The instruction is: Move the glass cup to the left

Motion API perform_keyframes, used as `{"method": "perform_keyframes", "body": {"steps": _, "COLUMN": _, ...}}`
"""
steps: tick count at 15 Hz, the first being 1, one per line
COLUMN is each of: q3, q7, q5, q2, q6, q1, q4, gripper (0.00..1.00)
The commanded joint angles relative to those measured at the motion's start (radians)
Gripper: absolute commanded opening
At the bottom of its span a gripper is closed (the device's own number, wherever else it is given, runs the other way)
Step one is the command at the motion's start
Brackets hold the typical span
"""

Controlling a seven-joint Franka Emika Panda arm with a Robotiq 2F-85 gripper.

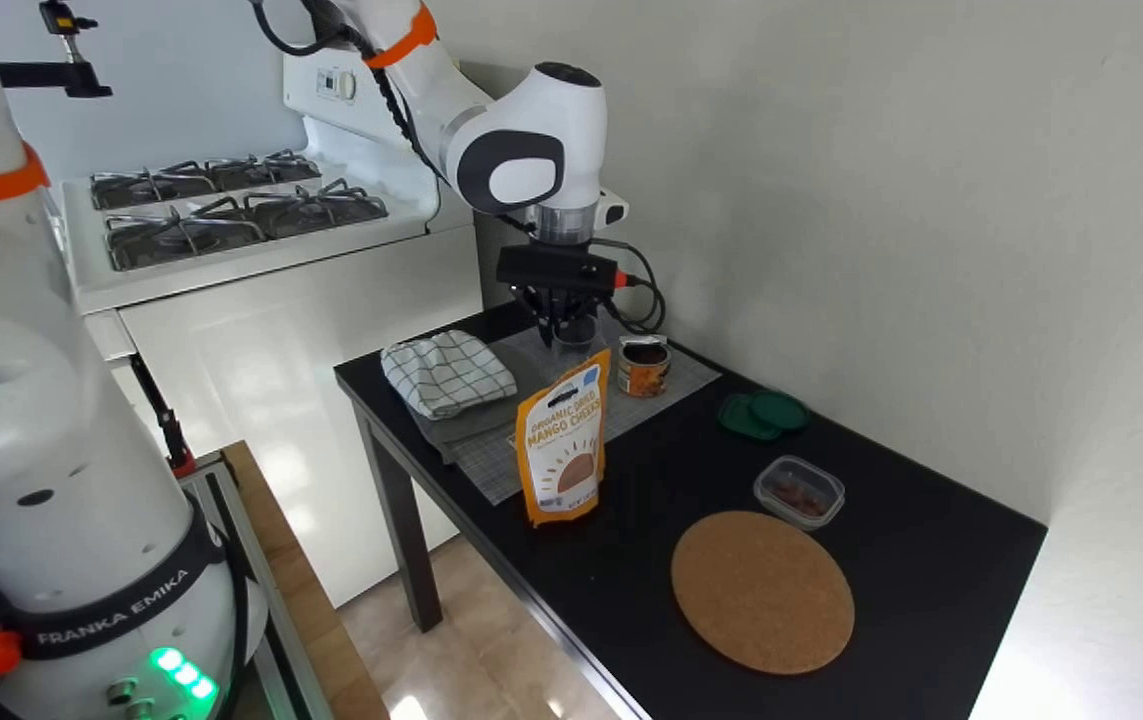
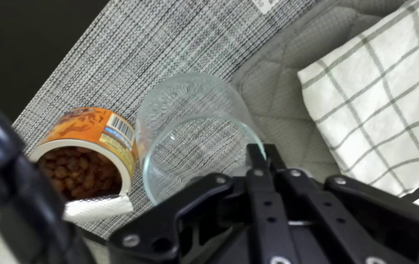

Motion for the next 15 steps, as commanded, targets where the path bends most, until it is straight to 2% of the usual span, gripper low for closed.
{"method": "perform_keyframes", "body": {"steps": 1, "q3": 0.004, "q7": 0.063, "q5": -0.011, "q2": 0.034, "q6": -0.065, "q1": -0.023, "q4": 0.077, "gripper": 0.01}}
{"method": "perform_keyframes", "body": {"steps": 7, "q3": -0.007, "q7": 0.146, "q5": -0.044, "q2": 0.030, "q6": -0.190, "q1": -0.046, "q4": 0.100, "gripper": 0.01}}
{"method": "perform_keyframes", "body": {"steps": 15, "q3": -0.015, "q7": 0.157, "q5": -0.030, "q2": 0.041, "q6": -0.170, "q1": -0.071, "q4": 0.095, "gripper": 0.01}}
